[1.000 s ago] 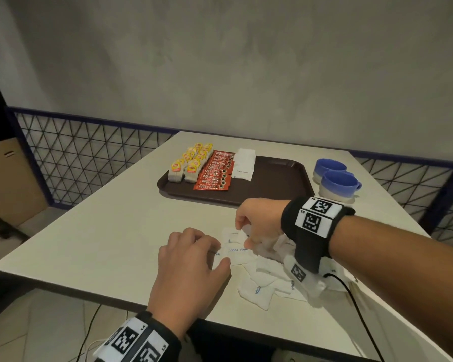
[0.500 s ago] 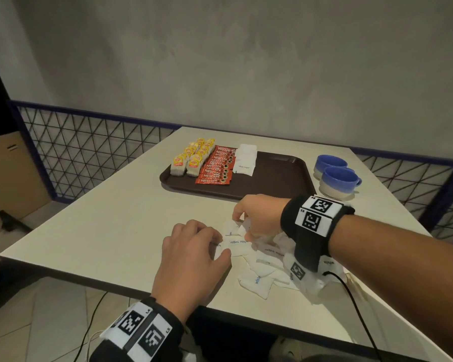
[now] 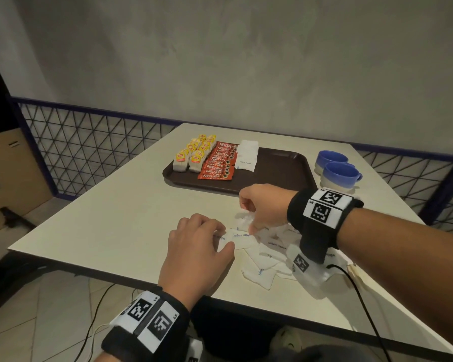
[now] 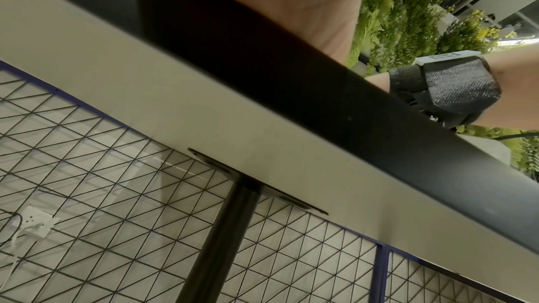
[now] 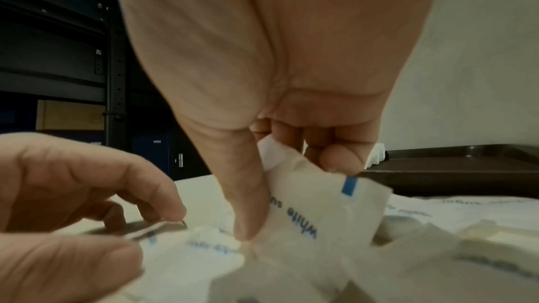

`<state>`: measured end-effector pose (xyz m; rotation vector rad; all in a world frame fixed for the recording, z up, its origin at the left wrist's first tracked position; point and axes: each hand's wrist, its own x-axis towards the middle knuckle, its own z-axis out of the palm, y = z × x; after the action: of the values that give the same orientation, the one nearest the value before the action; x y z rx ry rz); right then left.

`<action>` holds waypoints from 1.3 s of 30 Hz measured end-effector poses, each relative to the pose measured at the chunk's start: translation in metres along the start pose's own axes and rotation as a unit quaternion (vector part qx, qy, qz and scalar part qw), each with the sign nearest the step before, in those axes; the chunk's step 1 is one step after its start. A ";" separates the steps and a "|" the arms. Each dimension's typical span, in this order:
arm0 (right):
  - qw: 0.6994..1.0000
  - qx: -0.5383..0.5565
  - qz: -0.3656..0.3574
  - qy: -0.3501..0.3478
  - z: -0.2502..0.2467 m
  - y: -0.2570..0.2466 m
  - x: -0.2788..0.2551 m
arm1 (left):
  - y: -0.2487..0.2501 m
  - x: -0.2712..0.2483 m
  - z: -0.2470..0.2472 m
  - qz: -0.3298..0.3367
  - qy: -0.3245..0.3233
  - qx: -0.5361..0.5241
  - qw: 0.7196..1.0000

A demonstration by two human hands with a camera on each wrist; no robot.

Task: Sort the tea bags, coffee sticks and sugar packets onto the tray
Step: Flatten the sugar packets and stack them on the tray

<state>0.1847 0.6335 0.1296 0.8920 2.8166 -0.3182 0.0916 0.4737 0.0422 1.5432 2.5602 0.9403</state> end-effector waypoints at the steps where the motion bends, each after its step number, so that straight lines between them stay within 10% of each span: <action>1: 1.000 0.012 -0.005 0.007 -0.004 0.000 -0.004 | -0.001 0.000 0.000 0.003 -0.001 -0.024 1.000; 5: 0.982 0.174 -0.012 0.074 -0.026 -0.003 -0.032 | -0.004 -0.006 -0.006 0.019 0.070 -0.208 0.975; 10: 0.873 0.486 -0.040 0.001 -0.002 -0.012 -0.075 | -0.002 -0.020 -0.017 0.039 0.042 -0.436 0.898; 18: 0.895 0.426 0.008 0.129 0.063 -0.015 -0.095 | -0.004 -0.020 -0.012 0.055 -0.003 -0.378 0.924; 21: 0.848 0.502 0.020 0.169 0.067 -0.005 -0.104 | -0.005 -0.017 -0.013 0.036 0.043 -0.412 0.909; 25: 0.708 0.689 0.033 0.148 0.076 -0.002 -0.112 | -0.003 -0.017 -0.017 0.002 0.064 -0.438 0.897; 39: 0.621 0.765 0.001 0.172 0.094 -0.008 -0.110 | -0.001 -0.021 -0.017 0.013 0.040 -0.424 0.905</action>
<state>0.2777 0.5431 0.0647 1.0994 2.1122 -3.0023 0.0967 0.4478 0.0494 1.2519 1.7152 1.8066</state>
